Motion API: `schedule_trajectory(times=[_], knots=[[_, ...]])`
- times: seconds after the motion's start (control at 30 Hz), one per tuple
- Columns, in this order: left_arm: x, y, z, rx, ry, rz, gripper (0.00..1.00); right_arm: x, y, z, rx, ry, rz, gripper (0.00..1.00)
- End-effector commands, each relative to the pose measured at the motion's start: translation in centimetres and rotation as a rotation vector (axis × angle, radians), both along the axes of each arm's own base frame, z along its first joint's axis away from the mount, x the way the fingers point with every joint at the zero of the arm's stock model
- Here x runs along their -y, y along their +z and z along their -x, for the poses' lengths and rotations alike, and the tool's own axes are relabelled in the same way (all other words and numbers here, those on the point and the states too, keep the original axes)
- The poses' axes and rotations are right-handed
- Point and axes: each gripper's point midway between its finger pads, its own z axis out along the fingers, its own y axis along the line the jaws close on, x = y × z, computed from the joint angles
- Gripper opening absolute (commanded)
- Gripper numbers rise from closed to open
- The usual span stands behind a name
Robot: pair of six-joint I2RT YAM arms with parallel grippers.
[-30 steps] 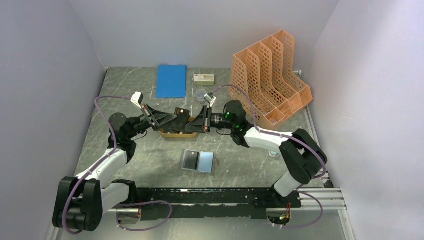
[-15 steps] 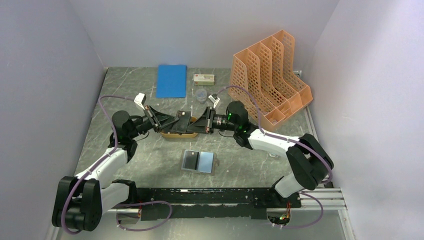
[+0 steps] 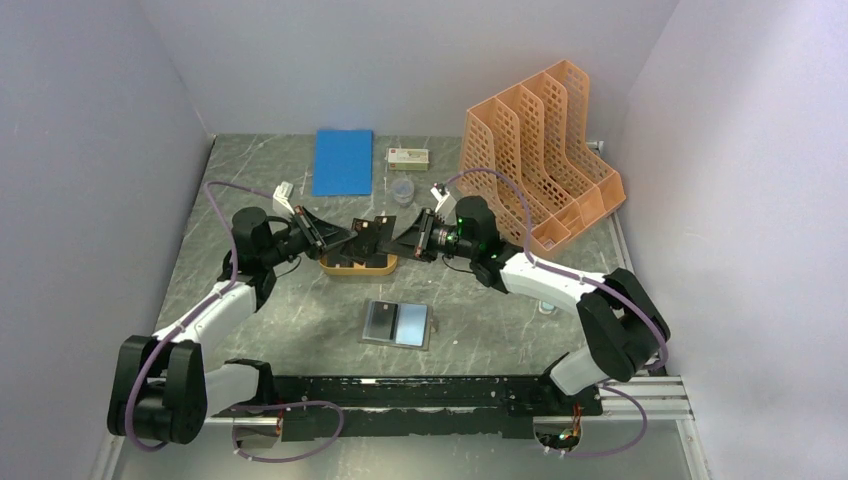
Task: Put the credit cards into the card holder
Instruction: Place the credit card in the storage box.
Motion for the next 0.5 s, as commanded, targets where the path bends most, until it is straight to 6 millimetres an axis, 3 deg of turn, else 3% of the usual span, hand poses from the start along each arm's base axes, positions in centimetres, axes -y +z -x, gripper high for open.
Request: schedule_trajectory(times=[0.0, 0.1, 0.27, 0.47], knots=[[-0.6, -1.3, -1.4, -0.006, 0.046, -0.066, 0.05, -0.2, 1.1, -1.5, 0.076, -0.017, 0.005, 0.00], [-1.1, -2.1, -2.0, -0.018, 0.074, -0.113, 0.05, 0.3, 0.6, -1.9, 0.071, -0.040, 0.038, 0.00], [-3.6, -5.0, -4.1, -0.085, 0.211, -0.305, 0.05, 1.8, 0.4, -2.3, 0.100, -0.092, 0.108, 0.00], [-5.5, -8.3, -6.5, -0.170, 0.296, -0.439, 0.05, 3.8, 0.1, -1.3, 0.139, -0.115, 0.180, 0.00]])
